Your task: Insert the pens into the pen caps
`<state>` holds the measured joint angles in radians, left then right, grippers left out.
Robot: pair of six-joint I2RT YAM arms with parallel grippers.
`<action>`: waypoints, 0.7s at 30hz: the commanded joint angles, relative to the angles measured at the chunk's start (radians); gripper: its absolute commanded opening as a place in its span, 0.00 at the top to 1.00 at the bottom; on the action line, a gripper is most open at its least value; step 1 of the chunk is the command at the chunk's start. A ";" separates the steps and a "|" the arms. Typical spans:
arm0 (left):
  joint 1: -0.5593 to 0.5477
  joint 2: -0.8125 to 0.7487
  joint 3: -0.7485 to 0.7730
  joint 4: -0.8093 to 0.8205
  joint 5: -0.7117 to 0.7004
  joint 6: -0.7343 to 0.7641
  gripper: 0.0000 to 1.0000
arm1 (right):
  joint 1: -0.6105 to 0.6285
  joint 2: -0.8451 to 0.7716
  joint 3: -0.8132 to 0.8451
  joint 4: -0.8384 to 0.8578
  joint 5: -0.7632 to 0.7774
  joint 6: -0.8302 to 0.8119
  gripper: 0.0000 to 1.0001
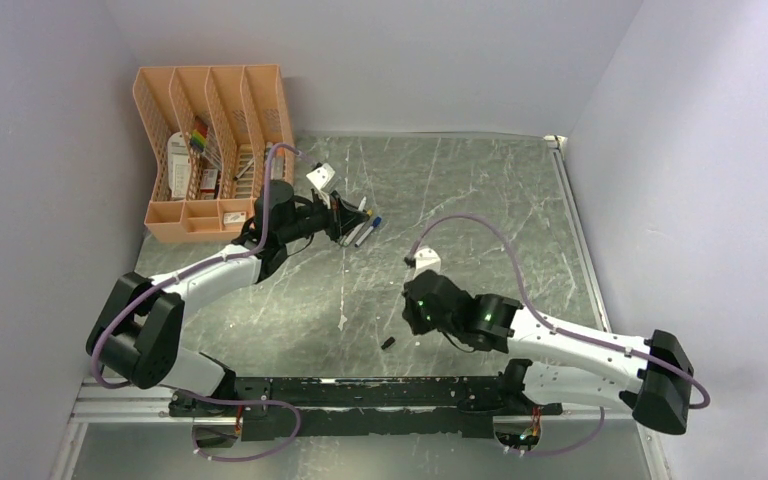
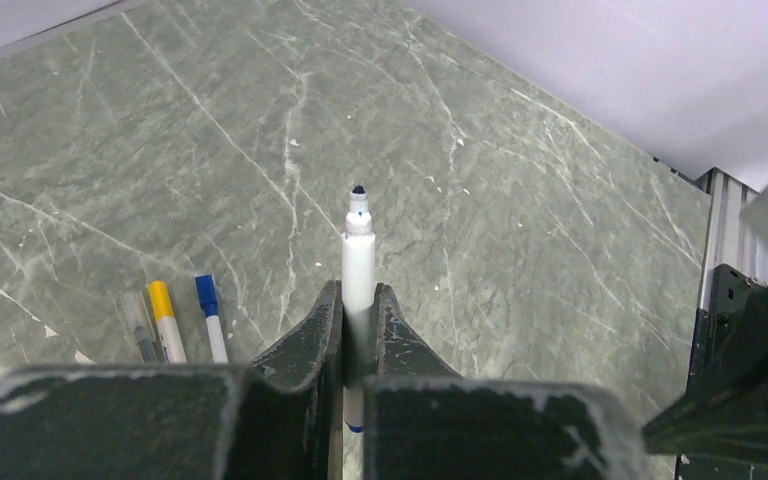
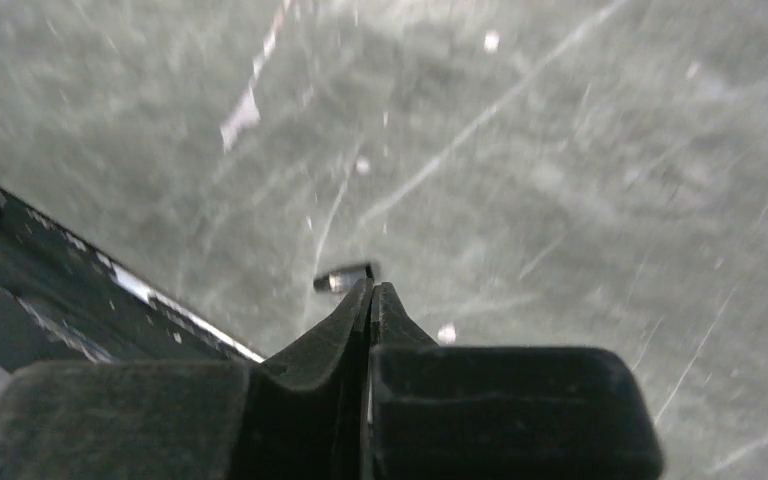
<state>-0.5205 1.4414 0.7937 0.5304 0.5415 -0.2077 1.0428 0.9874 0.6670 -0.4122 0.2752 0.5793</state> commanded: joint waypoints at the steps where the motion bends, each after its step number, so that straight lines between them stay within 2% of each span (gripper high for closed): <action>1: 0.004 -0.022 0.020 0.008 -0.024 0.013 0.93 | 0.090 0.013 -0.019 -0.145 0.029 0.159 1.00; 10: 0.007 -0.027 0.010 0.025 -0.007 -0.010 0.93 | 0.115 0.156 -0.072 -0.078 -0.023 0.165 1.00; 11: 0.007 -0.032 0.007 0.021 -0.010 -0.010 0.93 | 0.114 0.167 -0.065 -0.055 -0.025 0.170 0.87; 12: 0.007 -0.040 0.005 0.015 -0.015 -0.013 0.93 | 0.115 0.179 -0.052 -0.036 -0.022 0.173 0.69; 14: 0.007 -0.057 -0.001 0.005 -0.034 -0.022 0.93 | 0.114 0.202 -0.021 -0.019 -0.012 0.196 0.49; 18: 0.007 -0.086 -0.006 0.000 -0.080 -0.047 0.93 | 0.120 0.227 0.006 -0.065 0.070 0.315 0.39; 21: 0.007 -0.101 -0.015 0.008 -0.087 -0.053 0.93 | 0.141 0.257 0.025 -0.085 0.091 0.334 0.38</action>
<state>-0.5186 1.3766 0.7921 0.5251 0.4904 -0.2417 1.1591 1.2148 0.6537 -0.4816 0.3000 0.8322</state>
